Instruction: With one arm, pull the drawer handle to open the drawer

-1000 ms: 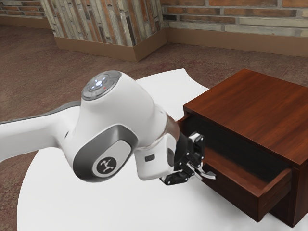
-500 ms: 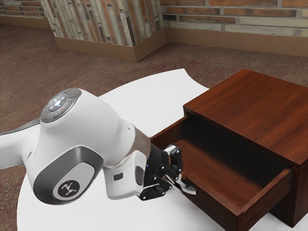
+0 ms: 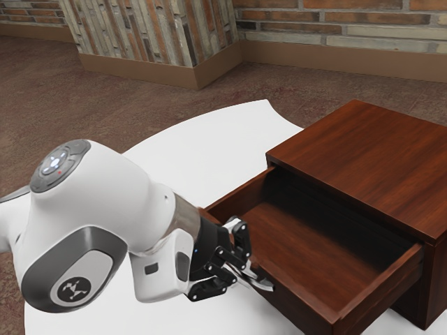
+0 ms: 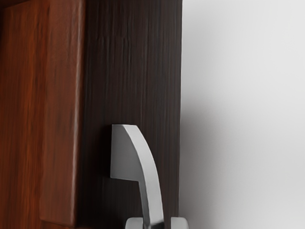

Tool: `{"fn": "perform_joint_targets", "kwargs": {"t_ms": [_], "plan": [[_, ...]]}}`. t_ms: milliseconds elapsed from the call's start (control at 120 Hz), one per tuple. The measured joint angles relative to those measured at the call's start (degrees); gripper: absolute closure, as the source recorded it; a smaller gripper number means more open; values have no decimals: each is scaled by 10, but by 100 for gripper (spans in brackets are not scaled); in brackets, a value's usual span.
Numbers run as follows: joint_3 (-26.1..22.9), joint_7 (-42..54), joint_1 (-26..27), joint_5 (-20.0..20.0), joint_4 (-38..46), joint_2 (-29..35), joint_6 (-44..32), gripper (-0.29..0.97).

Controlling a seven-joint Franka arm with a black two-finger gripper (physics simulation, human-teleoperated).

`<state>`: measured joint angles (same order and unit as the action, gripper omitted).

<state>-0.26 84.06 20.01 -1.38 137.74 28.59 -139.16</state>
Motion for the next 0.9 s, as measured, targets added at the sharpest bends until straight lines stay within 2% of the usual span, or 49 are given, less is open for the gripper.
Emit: {"fn": "perform_joint_targets", "kwargs": {"t_ms": [425,608,742,900], "plan": [[0,-4,1,-6,-1,18,15,55],[-4,-5,1,-8,-31,37,57,51],[-3,-7,-4,-9,-130,15,137,49],[0,-16,-65,-8,-347,-130,294,42]]}}
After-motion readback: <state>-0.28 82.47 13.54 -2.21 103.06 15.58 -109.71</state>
